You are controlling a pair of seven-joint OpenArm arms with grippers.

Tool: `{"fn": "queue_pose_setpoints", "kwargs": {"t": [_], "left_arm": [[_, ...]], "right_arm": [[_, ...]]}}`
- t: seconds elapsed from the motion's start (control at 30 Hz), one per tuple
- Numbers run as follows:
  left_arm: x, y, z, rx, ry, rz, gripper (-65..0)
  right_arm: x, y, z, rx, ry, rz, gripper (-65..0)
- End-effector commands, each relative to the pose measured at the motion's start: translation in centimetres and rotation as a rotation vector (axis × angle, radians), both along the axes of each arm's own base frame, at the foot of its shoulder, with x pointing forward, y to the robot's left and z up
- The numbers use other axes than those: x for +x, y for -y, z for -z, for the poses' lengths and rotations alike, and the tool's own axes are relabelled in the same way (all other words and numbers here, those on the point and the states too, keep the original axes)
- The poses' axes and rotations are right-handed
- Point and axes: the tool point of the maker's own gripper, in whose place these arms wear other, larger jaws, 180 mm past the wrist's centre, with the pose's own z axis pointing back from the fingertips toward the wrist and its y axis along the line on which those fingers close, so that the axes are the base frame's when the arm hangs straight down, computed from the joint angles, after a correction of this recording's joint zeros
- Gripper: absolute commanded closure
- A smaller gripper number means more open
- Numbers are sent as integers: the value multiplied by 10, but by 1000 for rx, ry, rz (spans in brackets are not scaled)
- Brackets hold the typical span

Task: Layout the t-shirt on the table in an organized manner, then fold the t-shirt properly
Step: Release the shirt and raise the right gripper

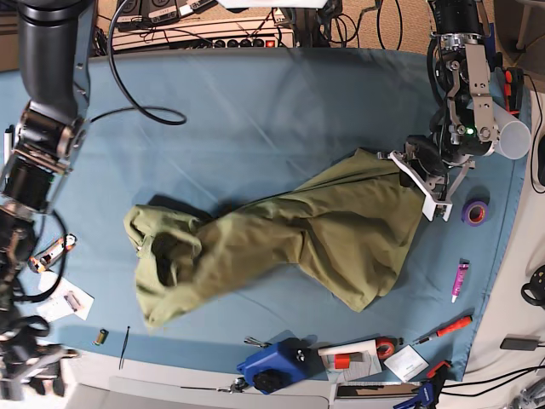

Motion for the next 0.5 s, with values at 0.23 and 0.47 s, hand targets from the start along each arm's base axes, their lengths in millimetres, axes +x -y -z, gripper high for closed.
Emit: {"fn": "queue_pose_setpoints", "kwargs": {"t": [0.23,0.47], "left_arm": [[10,-1,-13,-2,50,2,0],[11,-1,-14,-3,61,0,0]], "right_arm": [[-33,59,5,49,-129,128,-226],[-85,23,102,168,-521,-116,-225]]}}
